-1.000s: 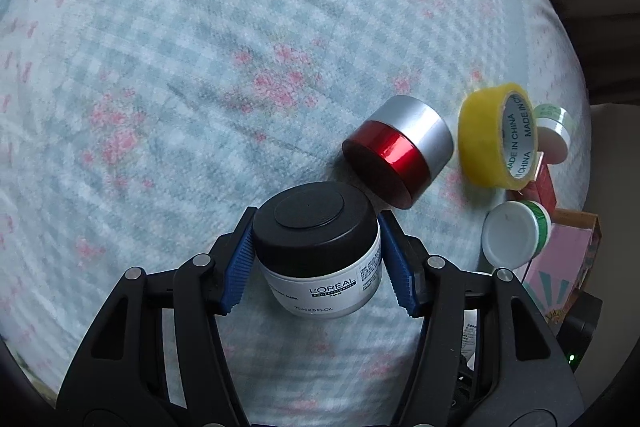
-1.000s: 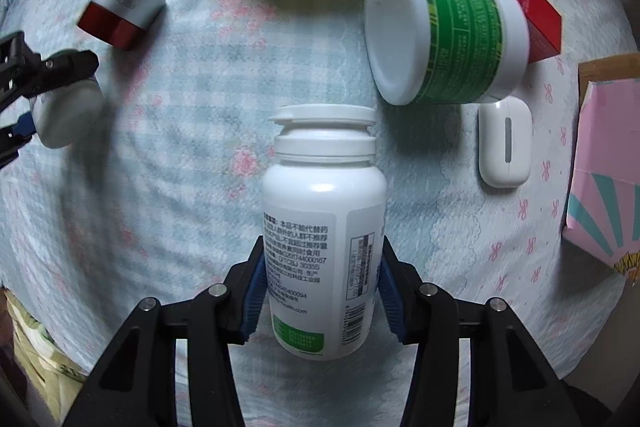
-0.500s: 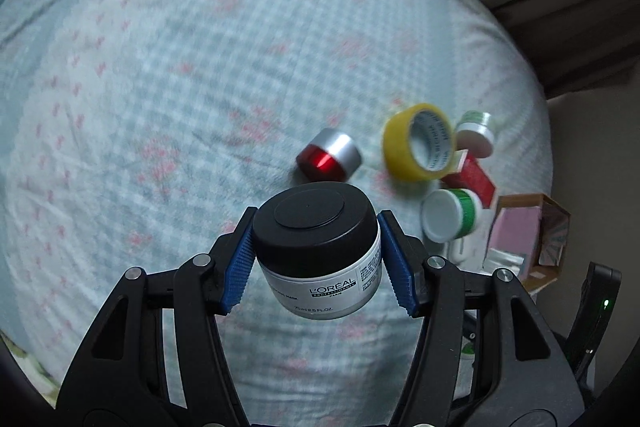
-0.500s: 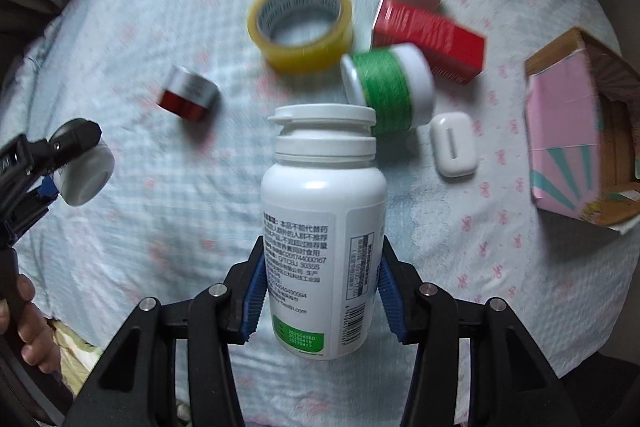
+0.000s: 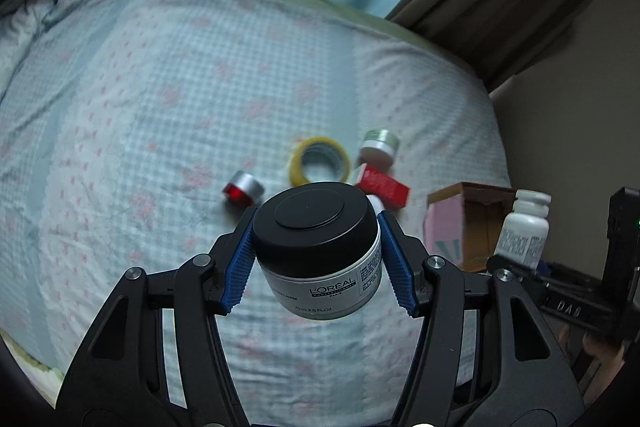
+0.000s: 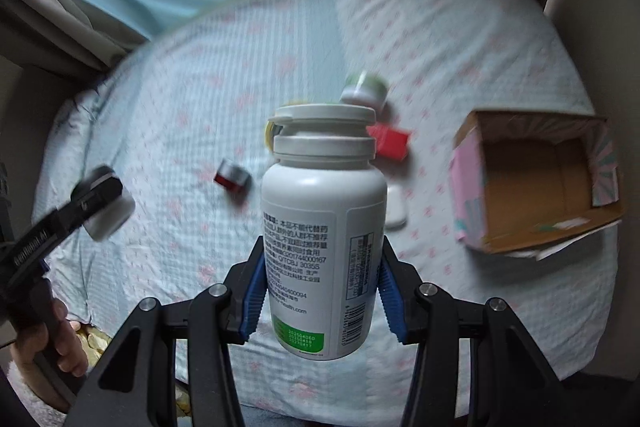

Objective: Organize rigid objects
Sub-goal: 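Lift and carry the jar and pill bottle over the pink cardboard box, then lower both items into the box and open both tools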

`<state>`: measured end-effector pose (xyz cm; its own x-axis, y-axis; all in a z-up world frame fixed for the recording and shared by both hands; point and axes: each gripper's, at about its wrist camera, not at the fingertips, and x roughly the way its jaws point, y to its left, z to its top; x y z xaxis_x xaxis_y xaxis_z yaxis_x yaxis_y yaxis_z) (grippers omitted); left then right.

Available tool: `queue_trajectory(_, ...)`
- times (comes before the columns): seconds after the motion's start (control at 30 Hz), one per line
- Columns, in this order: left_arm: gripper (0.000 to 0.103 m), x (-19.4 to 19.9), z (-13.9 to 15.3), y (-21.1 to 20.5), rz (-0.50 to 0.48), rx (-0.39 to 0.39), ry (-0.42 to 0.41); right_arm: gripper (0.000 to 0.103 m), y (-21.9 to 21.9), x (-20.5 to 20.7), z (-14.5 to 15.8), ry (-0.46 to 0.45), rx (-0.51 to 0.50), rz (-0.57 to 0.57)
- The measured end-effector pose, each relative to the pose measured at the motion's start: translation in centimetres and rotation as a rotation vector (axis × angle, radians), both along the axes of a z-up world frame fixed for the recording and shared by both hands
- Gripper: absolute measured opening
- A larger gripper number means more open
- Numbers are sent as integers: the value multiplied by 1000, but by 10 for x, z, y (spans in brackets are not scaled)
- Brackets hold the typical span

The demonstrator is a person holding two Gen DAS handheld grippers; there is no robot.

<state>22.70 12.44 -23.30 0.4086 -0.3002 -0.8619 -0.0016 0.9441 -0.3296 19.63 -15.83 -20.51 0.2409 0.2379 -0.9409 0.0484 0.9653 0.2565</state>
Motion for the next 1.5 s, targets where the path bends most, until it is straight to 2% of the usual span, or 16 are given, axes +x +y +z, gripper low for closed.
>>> queue_trajectory(0.27,55,-13,43,-117,23,-4,-60,46,-122,-5,30,-86,-31,60)
queue_trajectory(0.4,55,-11,47,-191,9,12,-64,46,-181,-2,22,-84,-57,104)
queue_trajectory(0.53,55,0,33,-265,-41,18,-25,46,-237,4,2,-57,-85,122)
queue_trajectory(0.77,55,21,-26,-391,-197,78,80,46,-326,18,-59,40,-100,98)
queue_trajectory(0.97,55,42,-102,-466,-295,154,199,46,-364,29,-113,124,-66,99)
queue_trajectory(1.1,55,58,-151,-486,-317,202,274,46,-366,39,-155,160,-38,148)
queue_trajectory(1.23,55,72,-195,-488,-330,253,334,46,-352,42,-187,169,-55,218)
queue_trajectory(1.5,55,83,-235,-495,-365,311,383,46,-334,34,-220,183,-91,260)
